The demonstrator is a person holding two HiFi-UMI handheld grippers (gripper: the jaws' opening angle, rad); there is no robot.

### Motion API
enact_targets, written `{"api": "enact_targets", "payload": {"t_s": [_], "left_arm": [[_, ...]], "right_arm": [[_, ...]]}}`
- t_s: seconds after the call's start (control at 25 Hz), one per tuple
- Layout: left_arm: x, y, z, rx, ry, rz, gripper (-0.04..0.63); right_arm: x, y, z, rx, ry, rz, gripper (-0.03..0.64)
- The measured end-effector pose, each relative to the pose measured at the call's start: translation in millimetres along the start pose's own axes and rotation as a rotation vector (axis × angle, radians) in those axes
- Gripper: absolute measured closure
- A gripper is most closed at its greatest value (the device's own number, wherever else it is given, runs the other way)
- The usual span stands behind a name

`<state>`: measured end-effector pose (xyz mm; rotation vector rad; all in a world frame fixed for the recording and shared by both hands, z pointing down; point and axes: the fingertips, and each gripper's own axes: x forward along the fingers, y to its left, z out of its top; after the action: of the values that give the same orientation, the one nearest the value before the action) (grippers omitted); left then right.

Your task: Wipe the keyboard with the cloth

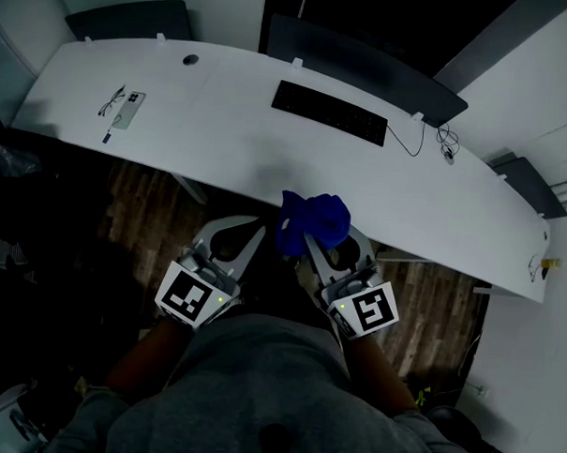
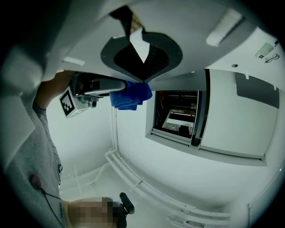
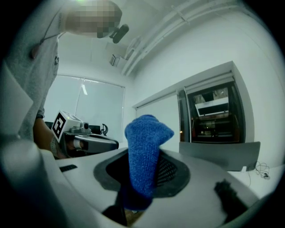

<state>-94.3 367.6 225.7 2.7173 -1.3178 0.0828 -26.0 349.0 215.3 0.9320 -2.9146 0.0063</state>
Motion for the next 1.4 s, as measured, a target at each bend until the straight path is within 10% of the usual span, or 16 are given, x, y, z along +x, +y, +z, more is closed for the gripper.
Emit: {"api": "enact_targets", "payload": {"t_s": [1.4], "left_arm": [[190.3,83.7,20.9,0.031,0.063,0.074,0.588]], "right_arm": [[87.1,-185.2,-8.9,0.015,-0.037,0.079,0.491]]}}
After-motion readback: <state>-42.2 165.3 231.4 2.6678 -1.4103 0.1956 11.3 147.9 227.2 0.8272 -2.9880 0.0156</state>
